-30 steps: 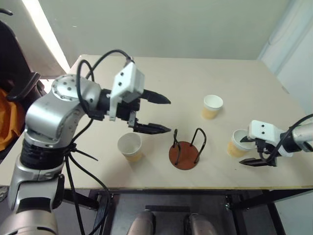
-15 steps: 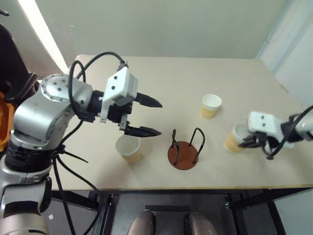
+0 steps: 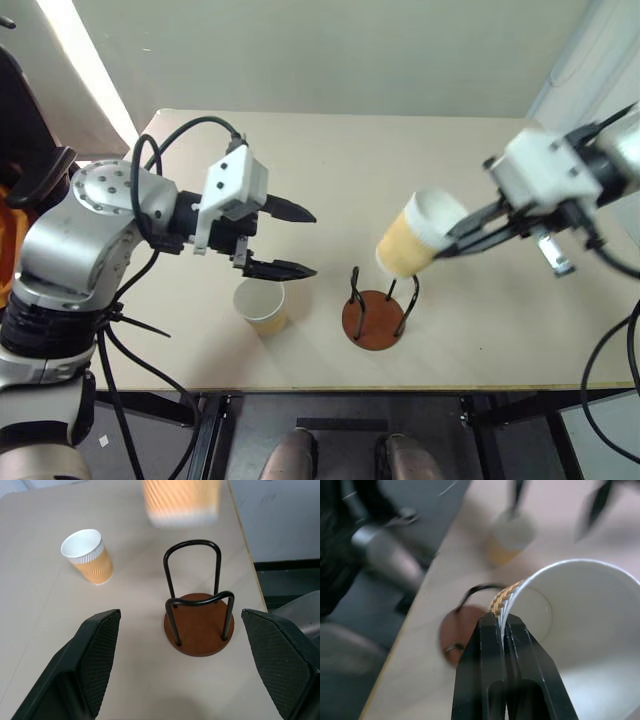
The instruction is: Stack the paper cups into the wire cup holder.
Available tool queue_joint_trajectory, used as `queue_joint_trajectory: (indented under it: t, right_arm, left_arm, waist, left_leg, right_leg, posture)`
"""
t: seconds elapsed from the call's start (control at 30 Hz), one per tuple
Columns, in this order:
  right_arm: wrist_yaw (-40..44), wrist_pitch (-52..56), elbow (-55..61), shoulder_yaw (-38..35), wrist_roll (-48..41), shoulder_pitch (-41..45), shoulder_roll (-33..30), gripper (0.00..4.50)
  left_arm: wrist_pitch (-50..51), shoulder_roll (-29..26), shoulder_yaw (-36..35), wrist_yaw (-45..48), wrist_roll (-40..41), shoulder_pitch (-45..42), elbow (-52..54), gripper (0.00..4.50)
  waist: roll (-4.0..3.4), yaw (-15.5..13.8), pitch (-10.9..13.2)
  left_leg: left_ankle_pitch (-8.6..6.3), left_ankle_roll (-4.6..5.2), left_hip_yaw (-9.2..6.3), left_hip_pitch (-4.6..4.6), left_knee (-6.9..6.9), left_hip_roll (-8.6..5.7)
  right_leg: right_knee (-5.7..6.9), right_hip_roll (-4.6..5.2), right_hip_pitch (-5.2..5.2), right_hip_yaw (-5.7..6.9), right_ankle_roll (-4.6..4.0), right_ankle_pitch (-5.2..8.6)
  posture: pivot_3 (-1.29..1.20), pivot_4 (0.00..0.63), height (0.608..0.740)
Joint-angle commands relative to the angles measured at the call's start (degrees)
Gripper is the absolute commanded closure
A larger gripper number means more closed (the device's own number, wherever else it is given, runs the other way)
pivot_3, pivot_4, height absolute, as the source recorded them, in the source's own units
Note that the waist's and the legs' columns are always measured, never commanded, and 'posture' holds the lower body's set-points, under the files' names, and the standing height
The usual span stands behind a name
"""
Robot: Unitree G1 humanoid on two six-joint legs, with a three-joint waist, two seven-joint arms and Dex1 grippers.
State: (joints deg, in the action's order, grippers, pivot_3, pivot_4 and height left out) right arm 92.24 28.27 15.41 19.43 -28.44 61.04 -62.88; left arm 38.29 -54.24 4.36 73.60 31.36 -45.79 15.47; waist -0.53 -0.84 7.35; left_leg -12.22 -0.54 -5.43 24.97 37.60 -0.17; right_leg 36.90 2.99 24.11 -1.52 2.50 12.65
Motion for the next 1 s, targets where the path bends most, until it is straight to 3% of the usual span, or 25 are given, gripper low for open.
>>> queue_joint_trajectory:
  t: [0.03, 0.2, 0.37, 0.57, 0.7, 0.8, 1.0]
  right_arm:
    - [0.26, -3.10, -0.20, 1.22, 1.37, 1.64, 0.36, 4.49]
    - [0.26, -4.99, -1.26, 3.50, 4.48, 2.42, 3.34, 4.49]
    - [0.26, -7.94, -0.96, 5.74, 3.58, 2.82, 2.50, 4.49]
    - [0.26, -8.98, -1.45, 6.89, 4.89, 2.59, 3.05, 3.01]
    - [0.26, -8.58, -2.25, 5.17, 5.10, 2.91, 4.00, 1.59]
    - [-2.19, -9.59, -10.14, 3.57, 10.35, 4.70, 6.22, 0.57]
    - [-11.63, -19.23, -34.30, 5.31, 25.51, 8.70, 11.91, 0.57]
  left_arm:
    - [-0.54, -0.65, -1.57, -0.43, 0.06, 0.45, 2.18, 0.33]
    - [0.10, -1.20, -1.98, -0.92, 0.31, 1.27, 3.25, 0.33]
    - [0.33, -1.45, -1.91, -1.15, 0.24, 1.32, 3.38, 0.33]
    - [0.56, -1.09, -1.34, -2.10, -0.08, 0.71, 3.12, 0.33]
    - [0.07, -0.83, -0.87, -2.48, -0.66, 0.14, 2.51, 0.33]
    - [-1.37, 0.99, -0.10, -5.06, -3.03, -1.28, 0.36, 0.33]
    - [-4.54, 5.88, 3.36, -12.00, -11.50, -5.00, -6.42, 0.33]
  waist:
    - [-0.01, 0.06, 0.01]
    - [-0.01, 0.16, 0.00]
    - [0.00, 0.12, 0.00]
    - [-0.01, 0.14, 0.00]
    - [0.00, 0.15, 0.00]
    - [-0.01, 0.14, 0.00]
    - [0.01, 0.05, 0.00]
  left_leg:
    - [0.00, 0.00, 0.02, 0.06, -0.01, 0.00]
    - [-0.02, 0.02, 0.02, 0.00, -0.11, 0.04]
    - [-0.08, 0.13, 0.02, 0.01, -0.12, 0.03]
    - [-0.08, 0.13, 0.02, -0.02, -0.13, 0.04]
    - [-0.09, 0.13, 0.02, -0.02, -0.13, 0.04]
    - [-0.09, 0.13, 0.02, -0.03, -0.14, 0.04]
    - [0.01, 0.23, -0.07, -0.07, -0.15, 0.04]
  right_leg:
    - [0.01, 0.01, 0.09, 0.00, 0.01, -0.01]
    - [0.04, 0.00, 0.12, 0.02, 0.06, -0.03]
    - [0.08, 0.02, 0.13, 0.03, -0.04, 0.00]
    - [0.09, 0.02, 0.14, 0.04, -0.14, -0.06]
    - [0.09, 0.02, 0.14, 0.05, -0.19, -0.09]
    - [0.10, 0.02, 0.14, 0.05, -0.24, -0.13]
    - [0.06, 0.09, 0.15, 0.08, -0.51, -0.54]
  posture:
    - [0.00, 0.150, 0.740]
    - [0.00, 0.150, 0.740]
    - [0.00, 0.150, 0.740]
    - [0.00, 0.150, 0.740]
    - [0.00, 0.150, 0.740]
    - [0.00, 0.150, 0.740]
    - [0.00, 0.150, 0.740]
